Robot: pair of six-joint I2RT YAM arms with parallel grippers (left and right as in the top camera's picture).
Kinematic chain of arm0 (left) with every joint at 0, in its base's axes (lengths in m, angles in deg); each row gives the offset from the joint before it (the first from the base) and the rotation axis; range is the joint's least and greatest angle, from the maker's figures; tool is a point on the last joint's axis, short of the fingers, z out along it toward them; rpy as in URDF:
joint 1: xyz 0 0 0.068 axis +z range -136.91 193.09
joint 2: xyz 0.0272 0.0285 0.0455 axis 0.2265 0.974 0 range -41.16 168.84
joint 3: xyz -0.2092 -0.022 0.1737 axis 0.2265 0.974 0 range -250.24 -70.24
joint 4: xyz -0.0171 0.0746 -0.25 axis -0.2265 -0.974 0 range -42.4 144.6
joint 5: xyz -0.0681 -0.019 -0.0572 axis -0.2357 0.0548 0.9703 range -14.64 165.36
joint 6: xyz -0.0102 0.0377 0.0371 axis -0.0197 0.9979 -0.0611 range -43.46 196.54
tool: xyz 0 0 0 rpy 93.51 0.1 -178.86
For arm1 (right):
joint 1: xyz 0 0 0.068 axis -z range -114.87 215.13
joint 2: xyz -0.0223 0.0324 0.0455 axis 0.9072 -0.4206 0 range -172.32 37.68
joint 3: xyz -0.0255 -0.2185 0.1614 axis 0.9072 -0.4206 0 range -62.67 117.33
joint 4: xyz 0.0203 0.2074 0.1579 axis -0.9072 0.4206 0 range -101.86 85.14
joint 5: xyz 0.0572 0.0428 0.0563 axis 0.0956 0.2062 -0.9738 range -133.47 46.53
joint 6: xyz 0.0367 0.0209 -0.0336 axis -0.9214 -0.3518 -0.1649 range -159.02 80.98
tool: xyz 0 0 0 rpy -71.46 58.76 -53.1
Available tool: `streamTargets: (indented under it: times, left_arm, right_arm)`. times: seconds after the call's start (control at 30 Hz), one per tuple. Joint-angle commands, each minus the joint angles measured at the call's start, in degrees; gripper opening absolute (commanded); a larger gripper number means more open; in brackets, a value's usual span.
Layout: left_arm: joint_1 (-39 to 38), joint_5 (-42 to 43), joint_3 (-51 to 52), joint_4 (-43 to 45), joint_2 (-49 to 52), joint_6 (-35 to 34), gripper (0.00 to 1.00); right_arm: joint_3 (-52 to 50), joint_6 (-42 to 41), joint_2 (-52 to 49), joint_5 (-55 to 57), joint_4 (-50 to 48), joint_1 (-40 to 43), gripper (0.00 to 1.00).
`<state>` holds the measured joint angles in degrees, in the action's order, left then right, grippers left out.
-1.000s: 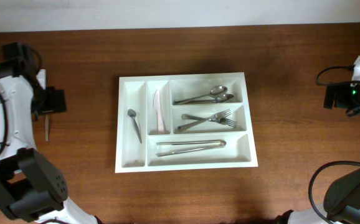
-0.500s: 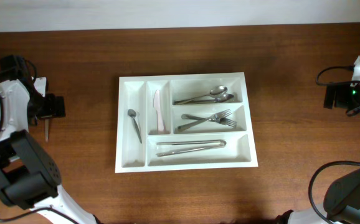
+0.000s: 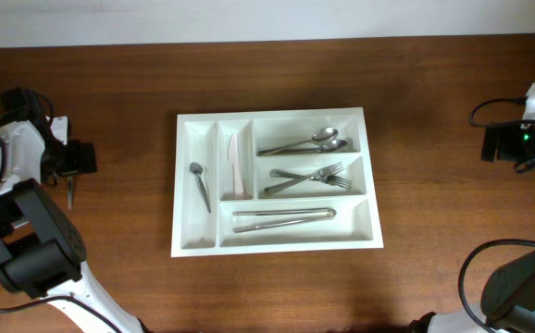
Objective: Pack container
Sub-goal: 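Move the left gripper back over the remaining metal spoon, then align the left gripper over the spoon, descend and close on it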
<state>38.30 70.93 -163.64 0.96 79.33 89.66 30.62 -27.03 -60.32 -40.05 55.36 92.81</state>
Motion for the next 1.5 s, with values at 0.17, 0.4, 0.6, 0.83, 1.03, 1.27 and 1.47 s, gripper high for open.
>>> streamTargets:
  times: [0.17,0.4,0.6,0.83,1.03,1.27,1.47]
  left_arm:
    - [1.60,5.14,0.44,0.98,3.28,1.11,0.97]
    - [3.21,5.14,0.44,1.18,3.32,1.27,0.97]
    - [3.34,5.11,0.48,1.14,3.41,2.01,0.97]
    - [3.34,5.03,0.48,1.16,4.17,2.03,0.97]
    - [3.34,4.00,0.48,0.83,5.20,2.01,0.97]
    - [3.34,1.75,0.48,1.16,5.20,2.01,0.97]
    - [3.34,1.46,0.48,1.22,5.25,2.03,0.97]
  right_arm:
    - [-0.42,-0.46,-0.11,-0.35,-0.04,0.09,0.99]
    - [-0.42,-0.46,-0.11,-0.35,-0.04,0.09,0.99]
    - [-0.42,-0.46,-0.11,-0.35,-0.04,0.09,0.99]
    - [-0.42,-0.46,-0.11,-0.35,-0.02,0.09,0.99]
    - [-0.42,-0.46,-0.11,-0.35,-0.04,0.09,0.99]
    - [-0.42,-0.46,-0.11,-0.35,-0.04,0.09,0.99]
    - [-0.42,-0.46,-0.11,-0.35,-0.04,0.09,0.99]
